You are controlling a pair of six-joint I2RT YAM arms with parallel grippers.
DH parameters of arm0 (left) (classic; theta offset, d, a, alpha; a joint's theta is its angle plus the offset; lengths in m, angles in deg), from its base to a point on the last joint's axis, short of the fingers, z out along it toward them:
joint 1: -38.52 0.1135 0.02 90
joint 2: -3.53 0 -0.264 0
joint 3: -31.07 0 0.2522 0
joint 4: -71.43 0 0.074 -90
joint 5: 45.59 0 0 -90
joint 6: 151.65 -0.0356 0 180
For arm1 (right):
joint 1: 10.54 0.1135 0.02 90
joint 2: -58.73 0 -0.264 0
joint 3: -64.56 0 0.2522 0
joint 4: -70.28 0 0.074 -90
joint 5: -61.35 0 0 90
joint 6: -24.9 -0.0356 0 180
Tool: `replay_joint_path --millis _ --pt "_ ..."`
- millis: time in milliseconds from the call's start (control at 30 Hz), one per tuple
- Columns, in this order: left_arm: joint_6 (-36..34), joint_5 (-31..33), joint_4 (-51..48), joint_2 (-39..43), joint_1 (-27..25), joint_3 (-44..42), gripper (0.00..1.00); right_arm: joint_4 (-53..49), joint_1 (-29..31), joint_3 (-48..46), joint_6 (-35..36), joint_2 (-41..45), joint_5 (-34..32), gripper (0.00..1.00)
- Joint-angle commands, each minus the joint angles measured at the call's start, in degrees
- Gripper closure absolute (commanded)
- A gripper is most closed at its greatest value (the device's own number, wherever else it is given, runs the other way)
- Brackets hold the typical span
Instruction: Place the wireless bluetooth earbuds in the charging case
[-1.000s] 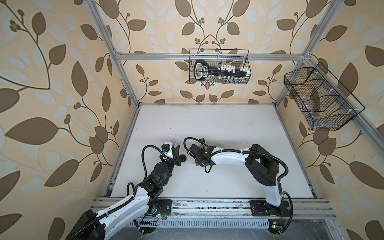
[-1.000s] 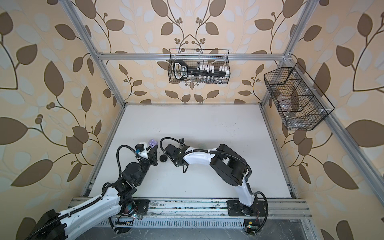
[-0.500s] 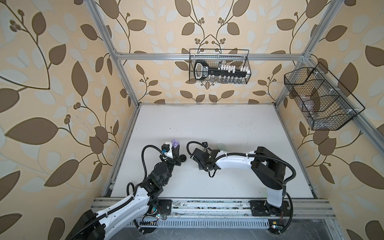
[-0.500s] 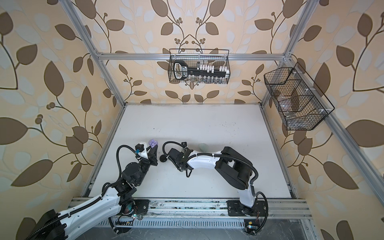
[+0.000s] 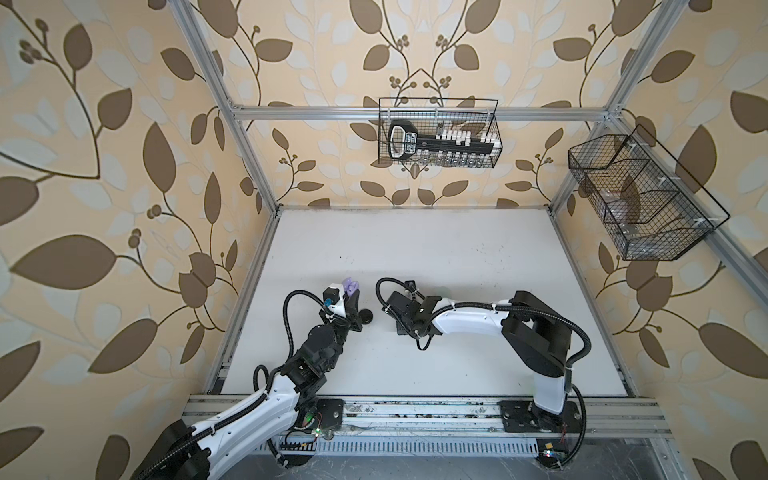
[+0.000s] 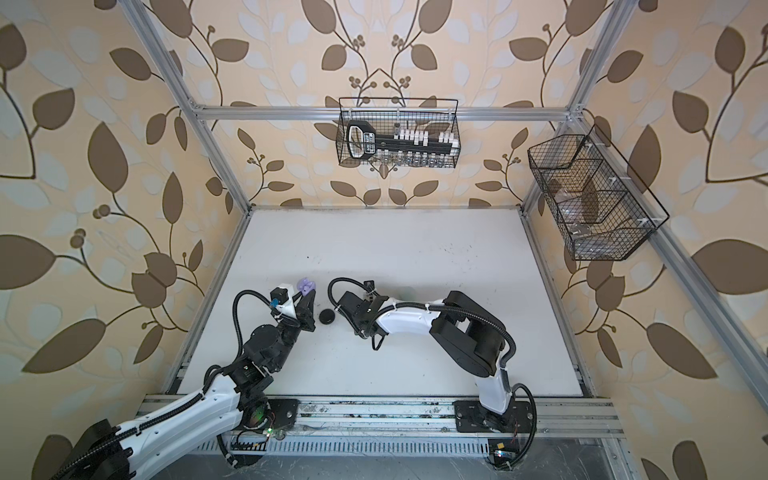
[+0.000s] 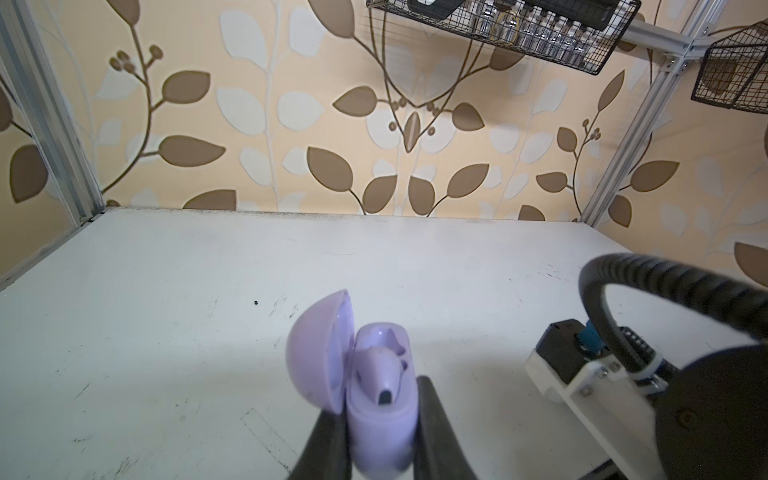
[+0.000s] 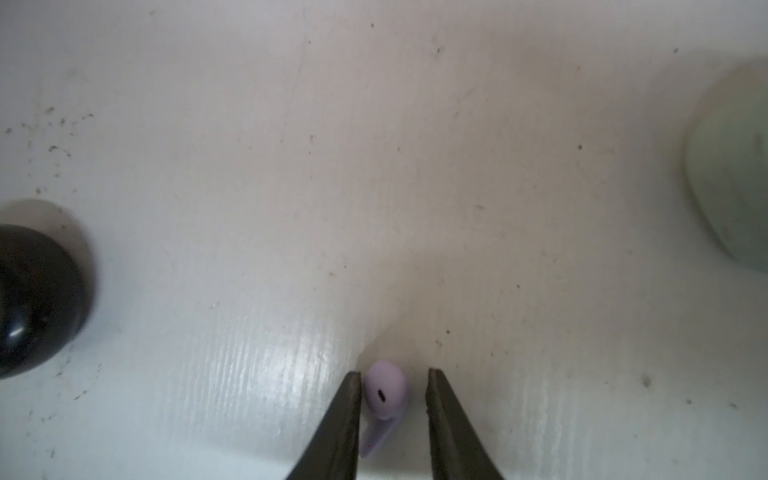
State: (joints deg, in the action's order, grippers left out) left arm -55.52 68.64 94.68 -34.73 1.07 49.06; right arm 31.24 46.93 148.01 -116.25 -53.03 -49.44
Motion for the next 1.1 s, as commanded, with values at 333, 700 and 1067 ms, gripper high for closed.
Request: replay_joint_path --millis 333,700,1067 --pt "-2.1 -6.3 3.7 -0.4 0.1 2.6 1.00 -2.4 -0.4 -1.3 0.4 -3.0 0.6 0.82" --pt "-5.3 -28.9 10.0 -6.3 0.1 5.0 1.00 -11.3 -1.6 0.3 3.1 10.0 -7.8 0.84" --pt "-4.1 -44.4 15.7 -9.9 0.1 6.5 1.00 -4.4 -0.6 -5.0 18.7 36.1 -18.3 0.81"
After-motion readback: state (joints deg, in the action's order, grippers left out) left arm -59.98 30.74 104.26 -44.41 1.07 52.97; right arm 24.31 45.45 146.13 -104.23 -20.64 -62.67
